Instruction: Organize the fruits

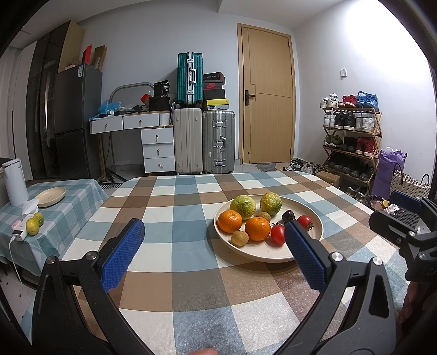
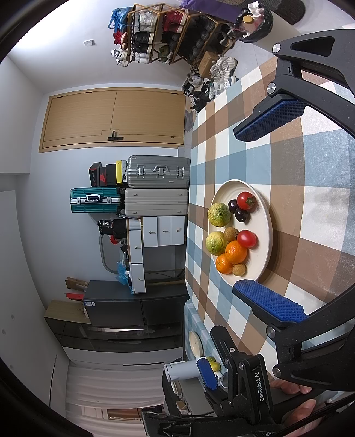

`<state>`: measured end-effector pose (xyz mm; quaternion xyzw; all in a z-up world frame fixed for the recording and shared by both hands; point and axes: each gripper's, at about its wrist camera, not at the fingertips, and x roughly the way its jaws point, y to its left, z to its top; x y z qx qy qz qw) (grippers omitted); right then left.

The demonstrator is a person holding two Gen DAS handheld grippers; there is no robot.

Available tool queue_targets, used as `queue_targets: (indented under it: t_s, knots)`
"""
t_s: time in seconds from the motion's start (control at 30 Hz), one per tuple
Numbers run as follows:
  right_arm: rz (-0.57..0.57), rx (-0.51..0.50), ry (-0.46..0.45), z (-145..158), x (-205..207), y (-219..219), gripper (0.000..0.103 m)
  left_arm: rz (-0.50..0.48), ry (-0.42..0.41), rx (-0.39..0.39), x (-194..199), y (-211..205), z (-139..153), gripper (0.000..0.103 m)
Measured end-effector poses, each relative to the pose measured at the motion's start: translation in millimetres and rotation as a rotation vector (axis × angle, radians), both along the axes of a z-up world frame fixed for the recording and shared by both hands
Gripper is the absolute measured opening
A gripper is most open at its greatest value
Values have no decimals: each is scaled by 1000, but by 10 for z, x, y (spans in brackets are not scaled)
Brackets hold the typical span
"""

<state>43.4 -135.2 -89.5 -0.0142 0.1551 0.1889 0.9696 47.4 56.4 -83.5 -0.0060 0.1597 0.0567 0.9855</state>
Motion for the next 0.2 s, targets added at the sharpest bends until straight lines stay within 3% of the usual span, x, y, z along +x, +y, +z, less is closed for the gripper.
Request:
queue_targets:
  t_s: [0.2]
  knots:
    - [0, 1, 0, 2, 0, -8, 103, 0, 1, 1, 1, 1, -1, 102]
